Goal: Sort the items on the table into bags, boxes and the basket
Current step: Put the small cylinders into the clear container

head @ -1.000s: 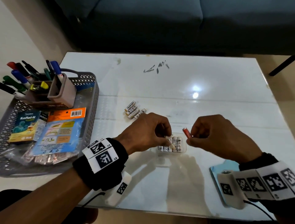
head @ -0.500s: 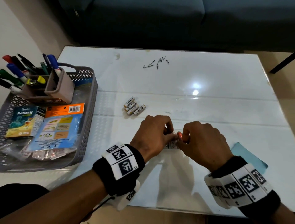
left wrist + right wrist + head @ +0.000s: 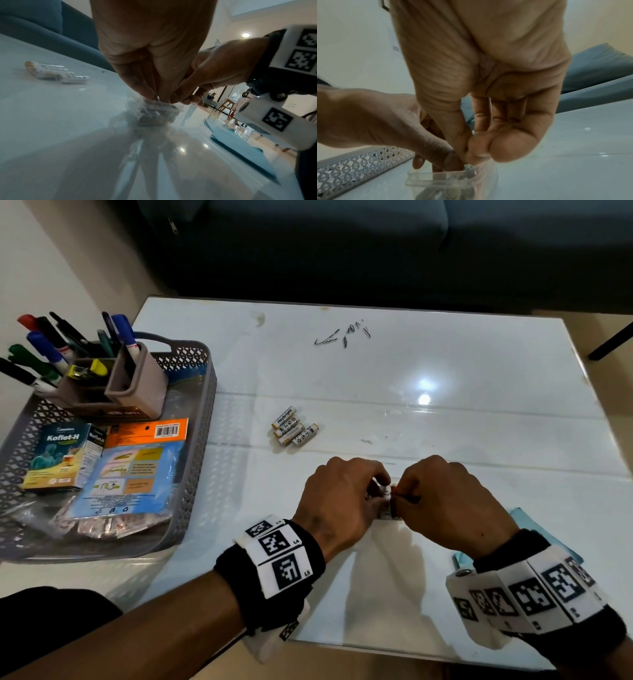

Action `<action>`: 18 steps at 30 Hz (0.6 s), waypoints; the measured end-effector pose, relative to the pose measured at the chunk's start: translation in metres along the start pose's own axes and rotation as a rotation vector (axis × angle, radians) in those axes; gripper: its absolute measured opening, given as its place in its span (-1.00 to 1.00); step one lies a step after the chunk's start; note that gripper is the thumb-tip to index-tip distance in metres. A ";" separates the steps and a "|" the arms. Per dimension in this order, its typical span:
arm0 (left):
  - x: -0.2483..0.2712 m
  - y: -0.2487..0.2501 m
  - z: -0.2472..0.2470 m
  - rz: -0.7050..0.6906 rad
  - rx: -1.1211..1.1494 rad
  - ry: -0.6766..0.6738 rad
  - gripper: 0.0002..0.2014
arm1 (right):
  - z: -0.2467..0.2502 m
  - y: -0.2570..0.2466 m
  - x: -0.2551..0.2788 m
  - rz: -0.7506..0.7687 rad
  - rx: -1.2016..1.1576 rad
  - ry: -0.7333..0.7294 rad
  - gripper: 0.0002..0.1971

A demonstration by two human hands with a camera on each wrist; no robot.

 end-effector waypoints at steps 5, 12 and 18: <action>-0.006 -0.002 0.004 0.010 0.054 -0.071 -0.80 | 0.014 -0.009 0.002 0.058 -0.109 0.150 -0.91; -0.027 -0.026 0.071 0.144 -0.162 0.116 -0.93 | 0.021 -0.022 -0.007 0.130 -0.269 0.313 -0.94; -0.019 -0.052 0.078 0.219 -0.626 -0.055 -0.69 | 0.011 -0.039 -0.007 0.277 -0.338 0.349 -0.93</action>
Point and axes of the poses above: each hand's wrist, its own x-axis away from the middle knuckle, its own z-axis out of the back of the hand, y = z × x, the point moved 6 cm from there along -x, towards the middle knuckle, and after that the axes turned 9 degrees about -z, right-handed, at the moved point
